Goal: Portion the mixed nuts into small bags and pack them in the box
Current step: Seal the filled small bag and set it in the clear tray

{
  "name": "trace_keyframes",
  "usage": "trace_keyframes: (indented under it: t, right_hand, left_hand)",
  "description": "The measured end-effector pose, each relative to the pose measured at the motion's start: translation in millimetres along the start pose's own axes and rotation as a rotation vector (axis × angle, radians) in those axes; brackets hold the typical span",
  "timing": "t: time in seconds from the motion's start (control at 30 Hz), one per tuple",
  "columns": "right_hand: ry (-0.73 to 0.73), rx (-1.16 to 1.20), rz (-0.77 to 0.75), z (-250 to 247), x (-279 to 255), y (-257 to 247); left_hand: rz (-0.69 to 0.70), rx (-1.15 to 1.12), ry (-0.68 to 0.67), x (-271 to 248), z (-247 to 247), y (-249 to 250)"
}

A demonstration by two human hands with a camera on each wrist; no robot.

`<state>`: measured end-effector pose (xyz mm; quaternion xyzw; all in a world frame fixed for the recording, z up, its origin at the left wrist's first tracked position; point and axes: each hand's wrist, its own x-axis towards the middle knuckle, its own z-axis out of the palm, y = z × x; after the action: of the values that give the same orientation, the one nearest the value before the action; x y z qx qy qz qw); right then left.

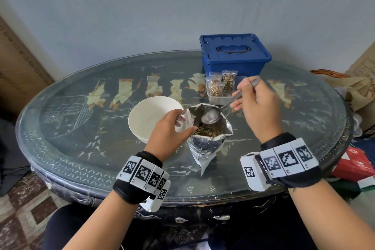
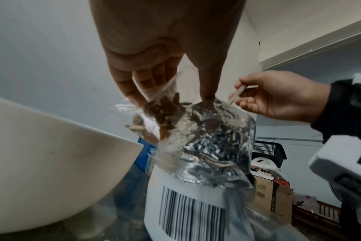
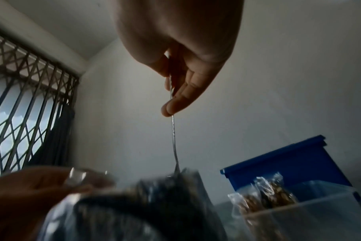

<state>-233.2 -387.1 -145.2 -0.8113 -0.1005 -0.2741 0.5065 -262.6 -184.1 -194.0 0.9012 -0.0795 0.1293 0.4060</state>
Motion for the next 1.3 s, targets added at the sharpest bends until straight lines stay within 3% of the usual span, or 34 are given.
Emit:
trace_keyframes:
  t: [0.1,0.2,0.33,0.67,0.9,1.3]
  right_hand:
    - [-0.117,-0.100,-0.022,10.1,-15.1,10.2]
    - [-0.207,-0.180,-0.138,18.4,-29.1,17.2]
    - [-0.244,-0.223,-0.207,24.7,-40.5,21.1]
    - [-0.161,-0.238,0.083,33.3,-41.6,22.4]
    - [-0.073,-0.063,0.361,25.8,-34.5,15.1]
    - [0.100,0.151,0.537,14.5,-24.7,18.9]
  left_hand:
    - [-0.023,-0.022,0.007,-1.7,1.7,-0.8]
    - [-0.044,-0.037,0.002,-3.0,3.0,-2.0]
    - [-0.072,-0.059,-0.011,-4.6,4.7,-3.2]
    - [-0.080,-0.075,-0.042,-5.9,8.9,-0.7]
    - [-0.081,-0.083,-0.044,-6.2,8.7,0.4]
    - [-0.028,-0.032,-0.076,1.3,-1.1,-6.1]
